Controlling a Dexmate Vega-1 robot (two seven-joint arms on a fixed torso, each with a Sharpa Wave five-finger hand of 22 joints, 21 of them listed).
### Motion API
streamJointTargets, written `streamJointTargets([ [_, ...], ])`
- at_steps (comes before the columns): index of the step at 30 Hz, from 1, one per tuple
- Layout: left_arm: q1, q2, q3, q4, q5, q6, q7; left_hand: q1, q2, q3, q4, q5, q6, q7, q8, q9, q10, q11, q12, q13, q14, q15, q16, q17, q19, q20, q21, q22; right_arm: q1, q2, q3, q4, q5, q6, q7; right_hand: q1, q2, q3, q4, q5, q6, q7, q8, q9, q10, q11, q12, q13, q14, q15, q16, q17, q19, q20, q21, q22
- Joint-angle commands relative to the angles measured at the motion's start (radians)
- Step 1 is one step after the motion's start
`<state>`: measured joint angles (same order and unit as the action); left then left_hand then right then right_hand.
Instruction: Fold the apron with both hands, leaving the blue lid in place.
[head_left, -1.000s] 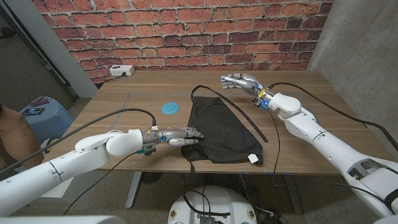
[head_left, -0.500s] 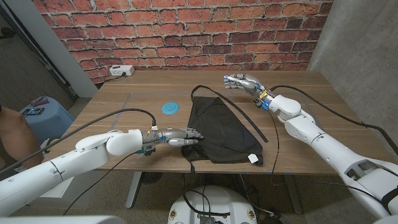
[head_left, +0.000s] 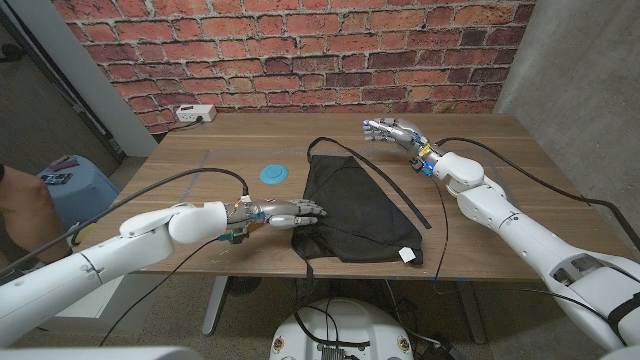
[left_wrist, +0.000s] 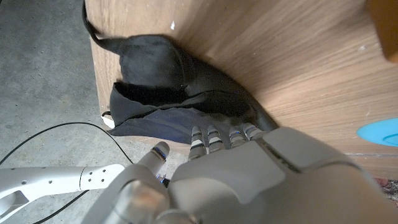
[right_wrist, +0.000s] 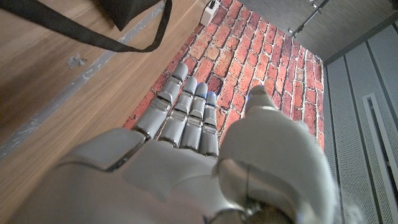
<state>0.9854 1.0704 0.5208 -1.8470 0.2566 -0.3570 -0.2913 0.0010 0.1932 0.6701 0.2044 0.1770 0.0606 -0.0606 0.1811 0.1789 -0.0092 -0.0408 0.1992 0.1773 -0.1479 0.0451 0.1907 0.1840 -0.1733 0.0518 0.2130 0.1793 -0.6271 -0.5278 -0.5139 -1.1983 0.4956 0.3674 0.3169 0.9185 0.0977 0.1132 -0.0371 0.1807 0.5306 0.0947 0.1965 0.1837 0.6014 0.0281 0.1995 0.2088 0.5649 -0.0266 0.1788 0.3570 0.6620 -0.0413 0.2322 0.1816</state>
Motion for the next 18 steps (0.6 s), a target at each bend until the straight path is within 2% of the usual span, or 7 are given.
streamJointTargets([
  [1, -0.03, -0.016, -0.003, 0.038, -0.023, -0.051, -0.004, -0.01, -0.002, -0.004, 0.0, -0.002, -0.005, -0.007, 0.002, 0.004, 0.0, -0.002, -0.001, 0.003, 0.005, 0.0, 0.005, 0.003, -0.027, -0.003, -0.002, 0.003, 0.03, 0.022, -0.007, 0.049, -0.016, 0.01, -0.01, -0.007, 0.0, 0.006, -0.006, 0.002, 0.011, -0.001, 0.004, 0.004, 0.013, -0.002, -0.002, 0.002, 0.001, -0.001, 0.006, -0.001, 0.007, -0.002, -0.004, 0.001],
  [18, -0.076, -0.05, -0.003, 0.113, -0.123, -0.116, -0.046, -0.01, -0.002, -0.006, -0.002, -0.001, -0.004, -0.007, 0.003, 0.004, 0.001, -0.002, 0.0, 0.003, 0.006, 0.0, 0.005, 0.004, -0.025, -0.003, -0.002, 0.003, 0.035, 0.011, -0.004, 0.039, -0.04, -0.019, -0.062, -0.007, 0.004, 0.009, -0.011, 0.003, 0.011, -0.004, 0.003, 0.004, 0.01, -0.002, -0.004, -0.002, -0.001, -0.001, 0.007, -0.013, 0.005, -0.003, -0.005, 0.001],
])
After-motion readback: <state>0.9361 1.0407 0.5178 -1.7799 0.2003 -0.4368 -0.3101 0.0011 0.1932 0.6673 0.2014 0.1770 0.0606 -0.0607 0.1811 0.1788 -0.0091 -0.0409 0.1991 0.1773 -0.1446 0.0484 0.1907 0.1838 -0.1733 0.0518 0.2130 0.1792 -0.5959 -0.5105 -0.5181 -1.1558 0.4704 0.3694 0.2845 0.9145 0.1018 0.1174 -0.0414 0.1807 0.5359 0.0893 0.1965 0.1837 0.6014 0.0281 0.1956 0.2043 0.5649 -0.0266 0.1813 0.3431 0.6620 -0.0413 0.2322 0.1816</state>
